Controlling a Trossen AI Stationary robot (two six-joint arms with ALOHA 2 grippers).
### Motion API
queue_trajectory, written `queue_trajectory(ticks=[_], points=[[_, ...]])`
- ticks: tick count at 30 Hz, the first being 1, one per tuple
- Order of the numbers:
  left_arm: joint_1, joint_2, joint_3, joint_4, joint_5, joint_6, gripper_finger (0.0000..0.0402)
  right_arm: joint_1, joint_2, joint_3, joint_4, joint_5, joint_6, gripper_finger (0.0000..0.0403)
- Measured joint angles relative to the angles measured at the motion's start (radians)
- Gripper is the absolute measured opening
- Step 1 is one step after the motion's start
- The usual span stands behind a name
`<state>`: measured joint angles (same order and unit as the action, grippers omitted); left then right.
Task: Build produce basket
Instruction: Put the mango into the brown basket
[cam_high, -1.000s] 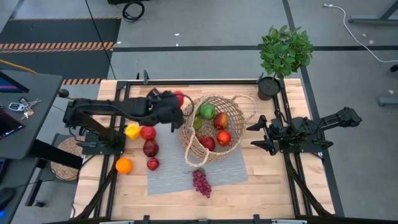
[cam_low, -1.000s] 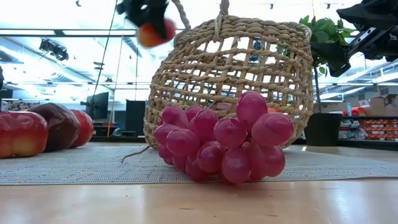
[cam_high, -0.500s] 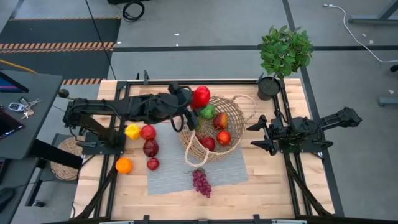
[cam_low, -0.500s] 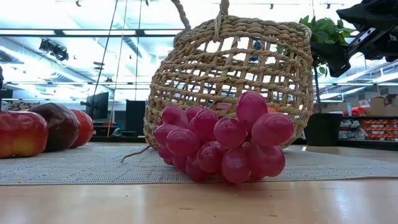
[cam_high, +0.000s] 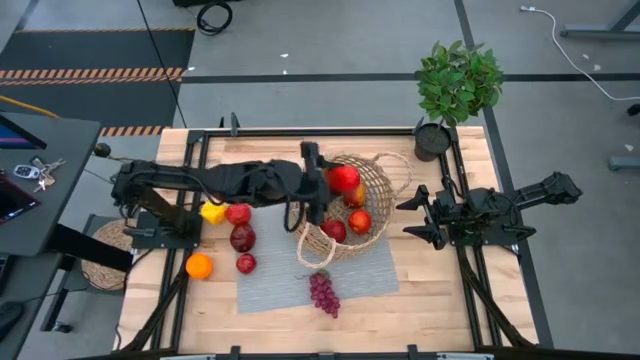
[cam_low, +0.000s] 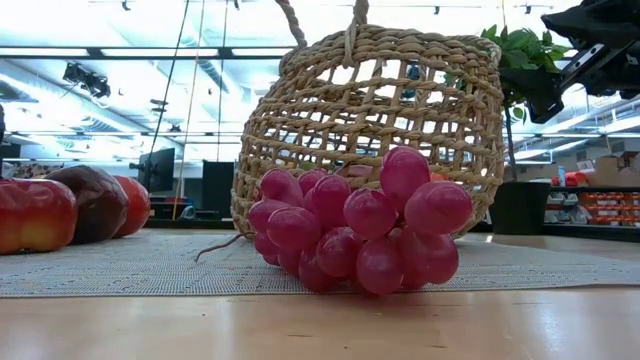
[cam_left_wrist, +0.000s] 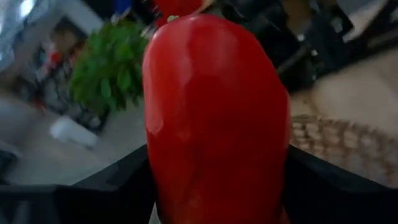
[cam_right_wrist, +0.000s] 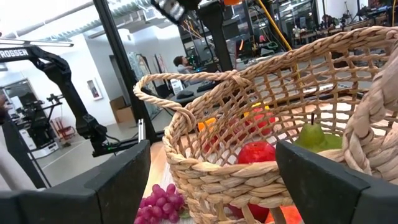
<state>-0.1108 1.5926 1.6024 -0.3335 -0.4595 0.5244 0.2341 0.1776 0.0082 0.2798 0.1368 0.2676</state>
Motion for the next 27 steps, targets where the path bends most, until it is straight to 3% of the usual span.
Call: queue_trajectory(ticks=[9,16,27], points=[[-0.021,0.056,-0.002,-0.001,-0.016,0.570,0.0275,0.000,0.000,0.000,0.005,0.000,0.000,0.0348],[-0.049,0.090,-0.002,0.034,-0.156,0.976,0.0275,0.000,0.009,0.000,0.021,0.000,0.000,0.0348],[-0.057,0.108,-0.001,0.103,-0.209,1.349,0.0275,0.000,0.019,0.000,0.033,0.000,0.000,0.0348]])
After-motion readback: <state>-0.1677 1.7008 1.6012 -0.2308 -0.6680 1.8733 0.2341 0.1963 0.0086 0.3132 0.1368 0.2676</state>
